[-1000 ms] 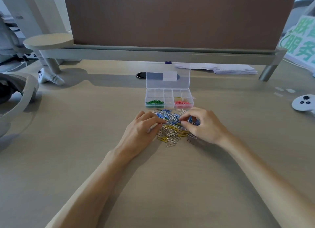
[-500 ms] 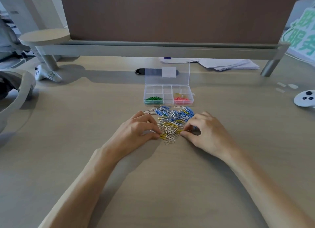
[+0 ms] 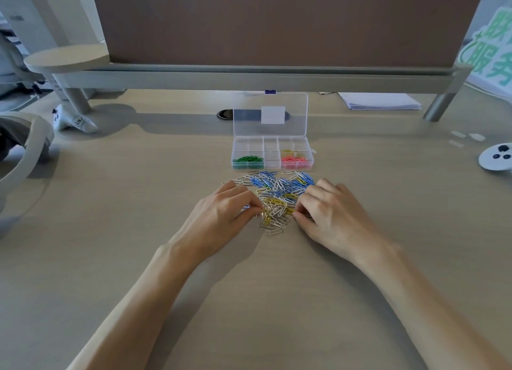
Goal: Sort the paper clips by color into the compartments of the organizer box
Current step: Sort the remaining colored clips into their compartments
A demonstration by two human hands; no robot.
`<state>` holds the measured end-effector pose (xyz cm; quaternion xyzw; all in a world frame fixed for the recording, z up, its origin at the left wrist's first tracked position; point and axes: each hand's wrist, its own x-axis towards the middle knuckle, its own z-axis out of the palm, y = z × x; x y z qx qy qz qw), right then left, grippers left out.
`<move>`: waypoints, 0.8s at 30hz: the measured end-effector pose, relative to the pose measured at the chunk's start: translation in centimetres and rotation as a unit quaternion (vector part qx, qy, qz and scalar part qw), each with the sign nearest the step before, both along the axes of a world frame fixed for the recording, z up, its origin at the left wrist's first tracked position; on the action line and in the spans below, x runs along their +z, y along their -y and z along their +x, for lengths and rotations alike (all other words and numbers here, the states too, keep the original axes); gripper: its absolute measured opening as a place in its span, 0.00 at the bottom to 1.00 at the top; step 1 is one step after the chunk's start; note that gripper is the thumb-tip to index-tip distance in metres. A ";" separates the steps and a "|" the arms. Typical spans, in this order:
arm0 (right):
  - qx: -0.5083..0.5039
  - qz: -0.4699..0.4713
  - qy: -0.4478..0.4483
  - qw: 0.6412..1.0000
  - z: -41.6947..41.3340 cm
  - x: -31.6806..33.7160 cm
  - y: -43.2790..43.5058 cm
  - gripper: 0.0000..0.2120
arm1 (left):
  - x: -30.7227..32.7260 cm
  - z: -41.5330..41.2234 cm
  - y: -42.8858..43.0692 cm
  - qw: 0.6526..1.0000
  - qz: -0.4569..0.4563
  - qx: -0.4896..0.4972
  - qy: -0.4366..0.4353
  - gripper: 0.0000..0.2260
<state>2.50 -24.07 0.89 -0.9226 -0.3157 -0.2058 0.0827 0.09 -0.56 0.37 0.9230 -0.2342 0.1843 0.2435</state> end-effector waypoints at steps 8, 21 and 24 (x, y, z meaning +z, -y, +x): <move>-0.001 0.016 -0.014 1.000 -0.1 -0.1 0.7 0.07 | -0.3 -0.3 1.5 0.998 -0.056 0.039 -0.005 0.02; 0.043 0.223 -0.177 0.958 -1.6 1.4 -0.3 0.03 | -0.2 -0.4 2.8 0.995 -0.095 0.020 0.011 0.06; 0.042 0.255 -0.199 0.945 -1.5 1.5 -0.5 0.04 | -0.2 -0.4 2.9 0.995 -0.101 0.006 0.012 0.07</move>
